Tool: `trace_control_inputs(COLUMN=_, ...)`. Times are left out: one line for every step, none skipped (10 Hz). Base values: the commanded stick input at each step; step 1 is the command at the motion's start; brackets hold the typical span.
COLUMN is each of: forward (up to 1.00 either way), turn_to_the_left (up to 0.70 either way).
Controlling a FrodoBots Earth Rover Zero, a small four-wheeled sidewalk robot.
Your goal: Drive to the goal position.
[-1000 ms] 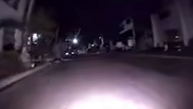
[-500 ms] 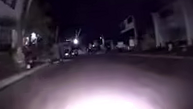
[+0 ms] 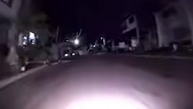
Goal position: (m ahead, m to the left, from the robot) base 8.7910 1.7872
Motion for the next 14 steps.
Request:
trace_control_inputs(forward=0.85, turn_to_the_left=0.0)
trace_control_inputs(forward=0.85, turn_to_the_left=0.0)
trace_control_inputs(forward=0.85, turn_to_the_left=0.0)
trace_control_inputs(forward=0.85, turn_to_the_left=0.0)
trace_control_inputs(forward=0.85, turn_to_the_left=0.0)
trace_control_inputs(forward=0.85, turn_to_the_left=0.0)
trace_control_inputs(forward=0.85, turn_to_the_left=0.0)
trace_control_inputs(forward=0.85, turn_to_the_left=0.0)
trace_control_inputs(forward=0.85, turn_to_the_left=0.0)
trace_control_inputs(forward=0.85, turn_to_the_left=0.0)
trace_control_inputs(forward=0.85, turn_to_the_left=0.0)
trace_control_inputs(forward=0.85, turn_to_the_left=0.0)
trace_control_inputs(forward=0.85, turn_to_the_left=0.0)
trace_control_inputs(forward=0.85, turn_to_the_left=0.0)
